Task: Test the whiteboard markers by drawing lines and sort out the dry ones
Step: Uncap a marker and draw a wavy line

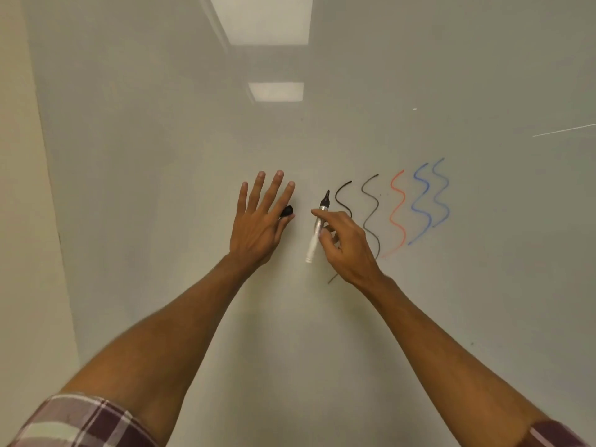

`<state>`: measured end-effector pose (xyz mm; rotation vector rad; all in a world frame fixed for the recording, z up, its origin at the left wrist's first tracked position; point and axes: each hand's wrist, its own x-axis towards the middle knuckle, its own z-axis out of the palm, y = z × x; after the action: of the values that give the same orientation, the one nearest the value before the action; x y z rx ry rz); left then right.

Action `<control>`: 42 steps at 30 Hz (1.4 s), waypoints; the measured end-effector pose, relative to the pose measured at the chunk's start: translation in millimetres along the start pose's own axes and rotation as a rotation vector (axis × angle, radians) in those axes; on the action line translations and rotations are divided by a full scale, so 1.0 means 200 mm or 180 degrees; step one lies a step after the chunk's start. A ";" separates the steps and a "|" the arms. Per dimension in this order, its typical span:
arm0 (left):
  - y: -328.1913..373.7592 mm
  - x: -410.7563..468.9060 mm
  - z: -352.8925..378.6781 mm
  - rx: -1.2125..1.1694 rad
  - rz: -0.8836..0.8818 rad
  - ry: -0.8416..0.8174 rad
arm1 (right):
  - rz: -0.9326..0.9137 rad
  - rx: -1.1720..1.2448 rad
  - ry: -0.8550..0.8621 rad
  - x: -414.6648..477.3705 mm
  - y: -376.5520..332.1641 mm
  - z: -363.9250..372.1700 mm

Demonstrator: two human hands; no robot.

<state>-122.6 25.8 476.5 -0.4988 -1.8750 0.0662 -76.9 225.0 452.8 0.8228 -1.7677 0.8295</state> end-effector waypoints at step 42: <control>-0.06 0.05 0.22 -0.0163 0.0121 0.0484 | 0.0406 -0.1342 0.0769 -0.35 0.11 0.20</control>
<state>-169.4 26.9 472.6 -0.5594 -1.7221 0.0052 -93.6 215.0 372.4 0.3214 -1.7057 0.5780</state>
